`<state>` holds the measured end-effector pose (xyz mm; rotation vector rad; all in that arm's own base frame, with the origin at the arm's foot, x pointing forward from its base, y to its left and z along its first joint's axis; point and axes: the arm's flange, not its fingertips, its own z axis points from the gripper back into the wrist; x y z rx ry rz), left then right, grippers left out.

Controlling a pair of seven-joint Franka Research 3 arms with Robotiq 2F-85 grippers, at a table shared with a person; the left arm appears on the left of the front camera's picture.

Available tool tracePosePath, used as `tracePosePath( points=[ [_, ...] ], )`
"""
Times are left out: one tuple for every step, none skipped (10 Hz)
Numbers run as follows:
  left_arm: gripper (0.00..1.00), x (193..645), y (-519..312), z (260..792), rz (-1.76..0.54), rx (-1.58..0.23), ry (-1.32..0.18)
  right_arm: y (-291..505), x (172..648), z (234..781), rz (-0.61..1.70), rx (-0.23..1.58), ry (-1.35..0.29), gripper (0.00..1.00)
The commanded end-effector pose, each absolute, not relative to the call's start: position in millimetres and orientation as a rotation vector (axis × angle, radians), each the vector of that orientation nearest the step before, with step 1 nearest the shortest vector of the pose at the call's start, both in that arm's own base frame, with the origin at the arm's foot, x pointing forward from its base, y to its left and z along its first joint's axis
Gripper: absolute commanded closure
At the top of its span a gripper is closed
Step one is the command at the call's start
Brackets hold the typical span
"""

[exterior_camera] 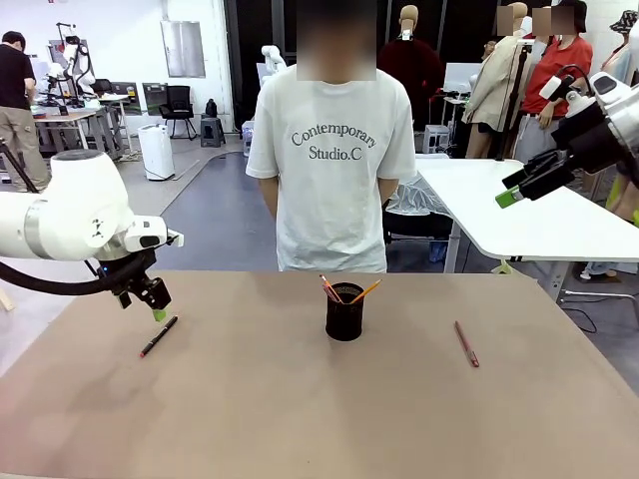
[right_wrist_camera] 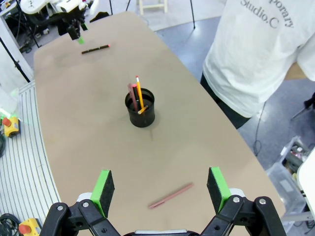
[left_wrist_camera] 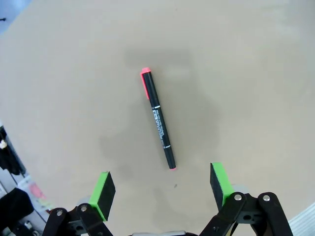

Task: Place the pens into the pen holder.
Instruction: Pick up a writing instrument from the table and place it into the Pen holder.

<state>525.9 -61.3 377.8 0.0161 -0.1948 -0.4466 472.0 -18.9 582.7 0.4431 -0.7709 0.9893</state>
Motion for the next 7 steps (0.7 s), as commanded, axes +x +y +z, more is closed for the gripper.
tracePosePath(
  points=[
    [0.0, 545, -59, 371, -0.452, -0.051, -0.131, -18, 473, 586, 0.989, 0.44, -0.776, 0.0],
    [0.0, 558, -59, 370, -0.428, -0.065, -0.097, -18, 473, 586, 0.989, 0.44, -0.776, 0.0],
    [0.0, 568, -61, 369, -0.419, -0.059, -0.08, -18, 473, 586, 0.989, 0.44, -0.776, 0.0],
    [0.0, 576, -64, 368, -0.413, -0.039, -0.058, -18, 473, 586, 0.989, 0.44, -0.776, 0.0],
    [0.0, 587, -66, 363, -0.42, -0.023, -0.045, -18, 473, 586, 0.989, 0.44, -0.776, 0.0],
    [0.0, 593, -69, 358, -0.422, -0.013, -0.046, -18, 473, 586, 0.989, 0.44, -0.776, 0.0],
    [0.0, 597, -70, 354, -0.422, 0.007, -0.053, -18, 473, 586, 0.989, 0.44, -0.776, 0.0]
  ],
)
